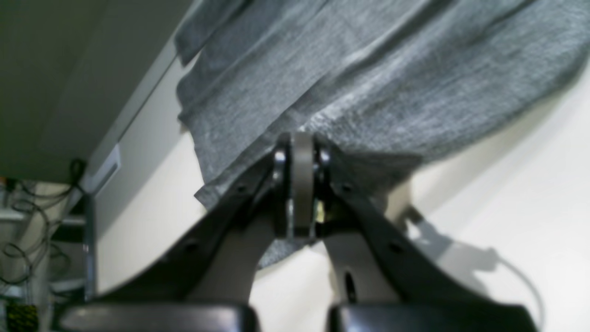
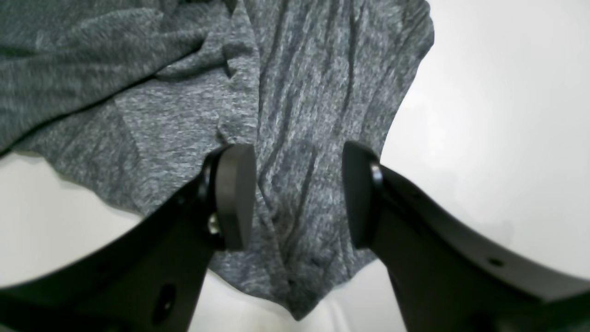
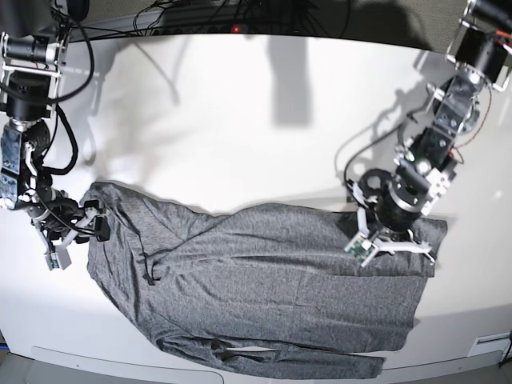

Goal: Fold the T-shirt properly
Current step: 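Grasp the shirt's side edges with both grippers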

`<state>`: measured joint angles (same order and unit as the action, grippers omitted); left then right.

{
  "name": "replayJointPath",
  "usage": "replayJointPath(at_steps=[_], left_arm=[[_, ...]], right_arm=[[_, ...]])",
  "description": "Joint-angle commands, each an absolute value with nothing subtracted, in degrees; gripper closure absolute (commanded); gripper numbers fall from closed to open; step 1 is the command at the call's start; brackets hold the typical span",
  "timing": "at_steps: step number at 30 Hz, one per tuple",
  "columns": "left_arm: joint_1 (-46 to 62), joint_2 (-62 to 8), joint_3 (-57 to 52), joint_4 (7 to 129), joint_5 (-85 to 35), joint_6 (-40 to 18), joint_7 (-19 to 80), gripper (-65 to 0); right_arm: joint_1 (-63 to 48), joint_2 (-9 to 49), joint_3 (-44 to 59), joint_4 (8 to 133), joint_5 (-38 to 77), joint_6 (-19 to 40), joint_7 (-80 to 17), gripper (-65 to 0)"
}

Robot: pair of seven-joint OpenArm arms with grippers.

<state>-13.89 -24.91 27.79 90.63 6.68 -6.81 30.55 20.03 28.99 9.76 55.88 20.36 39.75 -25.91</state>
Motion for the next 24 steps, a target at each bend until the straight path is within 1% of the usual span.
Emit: replayJointPath(at_steps=[1,4,10,18,20,24], left_arm=[[-16.36,-25.23,27.40,89.67,6.76,-6.07,28.67,0.0],[-19.68,-25.26,27.40,84.29,6.76,-6.15,27.07,0.0],[-25.98,-25.15,27.42,74.13,3.97,-9.15,22.68,0.0],[-32.93,-23.81,27.42,56.14,2.28,-11.46,16.51,0.0],[-34.17,-23.64,27.42,53.80,2.28,-11.49,14.79,0.0],[-35.42,-23.57,27.42,53.28,2.28,-11.66,11.35,0.0]], right_arm=[[21.58,29.91,10.26,56.80,21.28,40.00,-24.40,-30.5],[21.58,29.45,10.31,56.80,21.26,40.00,-24.18,-30.5],[21.58,28.69,10.50,56.80,21.30,40.00,-24.16,-30.5],[21.58,26.85,10.52,56.80,21.28,40.00,-23.97,-30.5],[21.58,26.37,10.52,56.80,21.26,40.00,-23.70,-30.5],[21.58,25.52,10.52,56.80,21.26,40.00,-23.33,-30.5]])
